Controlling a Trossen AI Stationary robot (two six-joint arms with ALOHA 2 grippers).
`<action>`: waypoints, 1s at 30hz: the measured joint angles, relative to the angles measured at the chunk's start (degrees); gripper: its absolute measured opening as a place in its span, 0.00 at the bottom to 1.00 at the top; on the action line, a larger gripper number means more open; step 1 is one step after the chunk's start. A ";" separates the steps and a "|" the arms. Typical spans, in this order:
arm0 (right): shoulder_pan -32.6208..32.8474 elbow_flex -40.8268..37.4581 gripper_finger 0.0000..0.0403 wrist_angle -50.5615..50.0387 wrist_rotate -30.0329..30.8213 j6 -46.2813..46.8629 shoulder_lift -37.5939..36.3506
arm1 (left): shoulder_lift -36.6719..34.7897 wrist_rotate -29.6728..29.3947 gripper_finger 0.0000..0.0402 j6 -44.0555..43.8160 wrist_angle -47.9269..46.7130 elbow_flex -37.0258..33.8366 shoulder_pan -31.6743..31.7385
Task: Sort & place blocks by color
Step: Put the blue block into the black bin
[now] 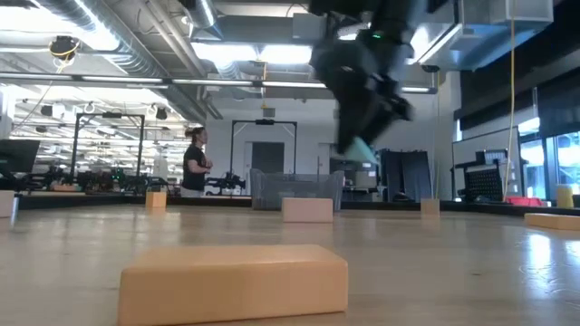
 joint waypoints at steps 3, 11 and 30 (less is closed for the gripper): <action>-3.99 3.57 0.33 0.01 -0.05 -5.40 -0.08 | 0.00 -0.67 0.45 0.07 -1.39 0.00 1.55; -14.46 11.43 0.33 -5.43 2.82 -15.69 -0.11 | -1.43 -7.70 0.45 -0.03 -4.48 0.09 5.38; -34.66 12.22 0.33 4.38 -3.55 -38.83 0.45 | -2.03 -9.86 0.45 0.09 -2.53 0.09 20.00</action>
